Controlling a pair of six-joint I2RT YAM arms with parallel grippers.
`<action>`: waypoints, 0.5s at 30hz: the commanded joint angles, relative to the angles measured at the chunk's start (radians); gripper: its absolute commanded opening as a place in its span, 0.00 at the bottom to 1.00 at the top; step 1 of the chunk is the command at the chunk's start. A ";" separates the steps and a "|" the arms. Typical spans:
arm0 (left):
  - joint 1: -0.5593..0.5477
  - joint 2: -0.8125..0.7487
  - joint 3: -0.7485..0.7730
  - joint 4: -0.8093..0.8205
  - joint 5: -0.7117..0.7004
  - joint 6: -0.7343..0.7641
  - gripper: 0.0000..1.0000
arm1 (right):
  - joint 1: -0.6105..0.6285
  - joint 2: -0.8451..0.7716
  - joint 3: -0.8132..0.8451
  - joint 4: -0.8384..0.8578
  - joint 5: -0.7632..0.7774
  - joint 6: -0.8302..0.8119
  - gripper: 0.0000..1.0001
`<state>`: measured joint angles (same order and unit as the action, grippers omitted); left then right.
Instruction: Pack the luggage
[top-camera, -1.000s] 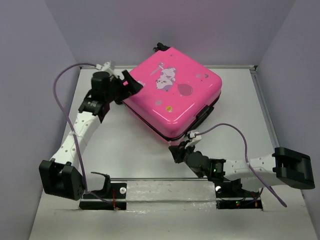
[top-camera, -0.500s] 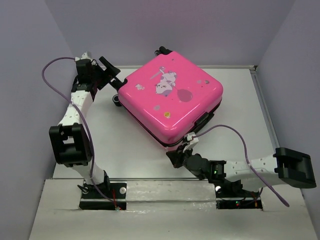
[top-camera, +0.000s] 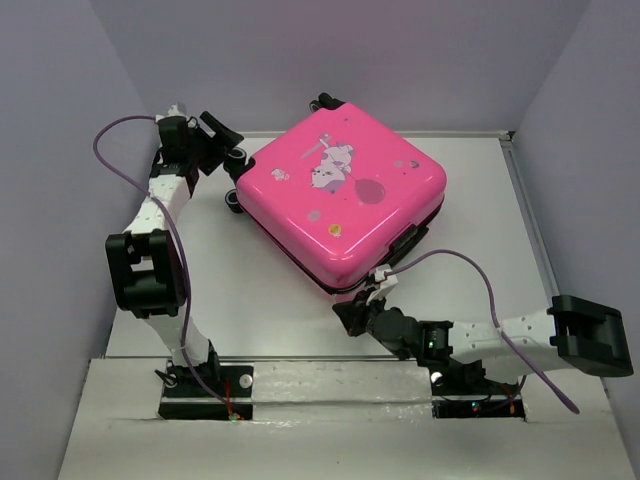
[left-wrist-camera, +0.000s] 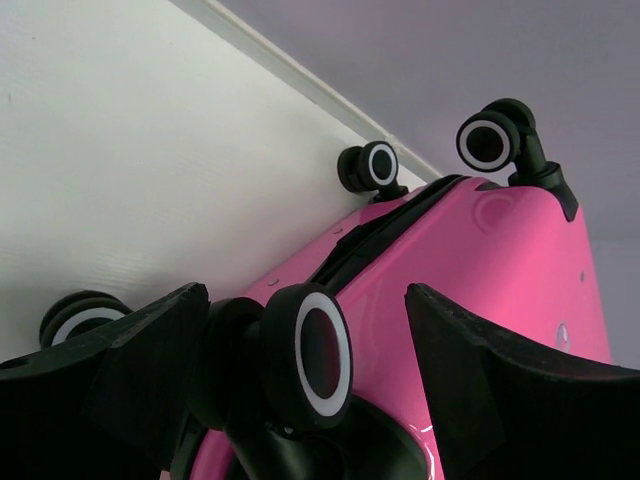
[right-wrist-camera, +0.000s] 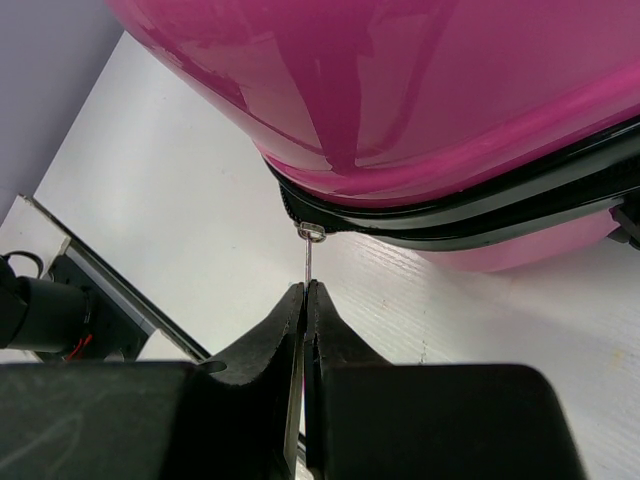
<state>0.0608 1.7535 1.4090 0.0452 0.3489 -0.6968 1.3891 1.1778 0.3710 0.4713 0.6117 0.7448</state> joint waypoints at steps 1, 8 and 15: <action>-0.007 -0.008 -0.010 0.107 0.073 -0.058 0.89 | 0.039 0.006 0.003 -0.065 -0.075 0.021 0.07; -0.009 -0.009 -0.091 0.193 0.107 -0.118 0.83 | 0.039 0.009 0.029 -0.089 -0.063 0.005 0.07; -0.010 -0.012 -0.139 0.226 0.110 -0.130 0.67 | 0.039 0.003 0.045 -0.106 -0.056 -0.005 0.07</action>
<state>0.0673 1.7535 1.3064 0.2596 0.3931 -0.7918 1.3891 1.1786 0.3927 0.4248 0.6125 0.7437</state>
